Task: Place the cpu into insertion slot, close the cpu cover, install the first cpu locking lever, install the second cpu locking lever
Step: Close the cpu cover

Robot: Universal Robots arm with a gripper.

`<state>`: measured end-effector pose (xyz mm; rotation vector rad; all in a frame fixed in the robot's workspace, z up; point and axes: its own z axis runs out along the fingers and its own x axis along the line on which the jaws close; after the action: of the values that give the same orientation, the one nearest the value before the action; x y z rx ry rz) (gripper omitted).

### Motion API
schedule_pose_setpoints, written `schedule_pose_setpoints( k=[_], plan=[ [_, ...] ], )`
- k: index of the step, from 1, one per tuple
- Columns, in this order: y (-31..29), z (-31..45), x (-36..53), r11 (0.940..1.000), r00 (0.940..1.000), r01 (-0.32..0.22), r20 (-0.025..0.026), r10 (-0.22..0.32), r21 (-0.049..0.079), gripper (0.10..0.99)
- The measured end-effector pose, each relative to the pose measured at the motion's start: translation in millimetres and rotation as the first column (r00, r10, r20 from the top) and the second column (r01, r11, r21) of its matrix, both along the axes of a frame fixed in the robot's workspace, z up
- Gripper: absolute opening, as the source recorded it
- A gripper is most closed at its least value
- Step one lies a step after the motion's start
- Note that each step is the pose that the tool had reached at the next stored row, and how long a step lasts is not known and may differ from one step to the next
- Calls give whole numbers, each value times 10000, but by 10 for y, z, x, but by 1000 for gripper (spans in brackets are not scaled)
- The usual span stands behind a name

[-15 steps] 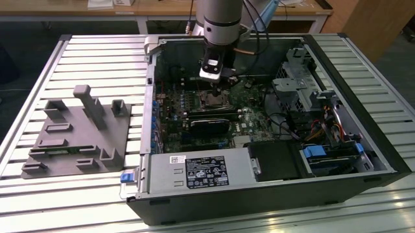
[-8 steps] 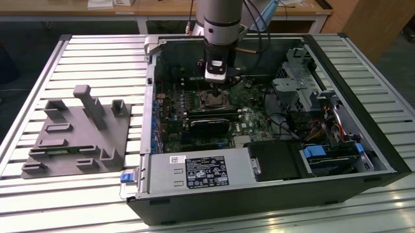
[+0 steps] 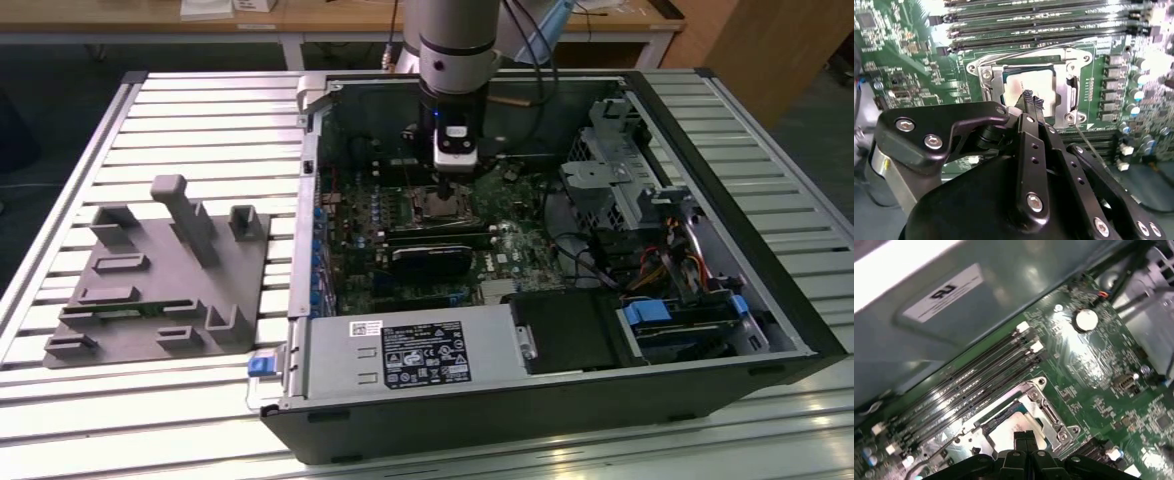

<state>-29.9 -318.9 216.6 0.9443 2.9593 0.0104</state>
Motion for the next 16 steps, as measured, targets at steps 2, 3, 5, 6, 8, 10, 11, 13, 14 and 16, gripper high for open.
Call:
schedule_pose_setpoints(
  k=[2,3,5,6,8,10,11,13,14,16],
  plan=[
    [0,-2,0,9994,9994,-359,0,359,-12,106],
    [0,-3,0,9985,9985,-552,0,552,-19,106],
    [0,-5,0,9959,9959,-909,-1,909,-29,106],
    [0,-6,0,9941,9941,-1088,-1,1088,-34,106],
    [0,-9,0,9895,9895,-1445,-3,1445,-43,106],
    [0,-11,0,9834,9834,-1816,-5,1816,-53,106],
    [0,-12,0,9800,9800,-1991,-5,1991,-56,106],
    [0,-14,0,9721,9722,-2343,-6,2343,-63,106],
    [0,-15,0,9678,9678,-2517,-8,2517,-67,106],
    [0,-18,0,9581,9581,-2863,-9,2863,-72,106]
  ],
)
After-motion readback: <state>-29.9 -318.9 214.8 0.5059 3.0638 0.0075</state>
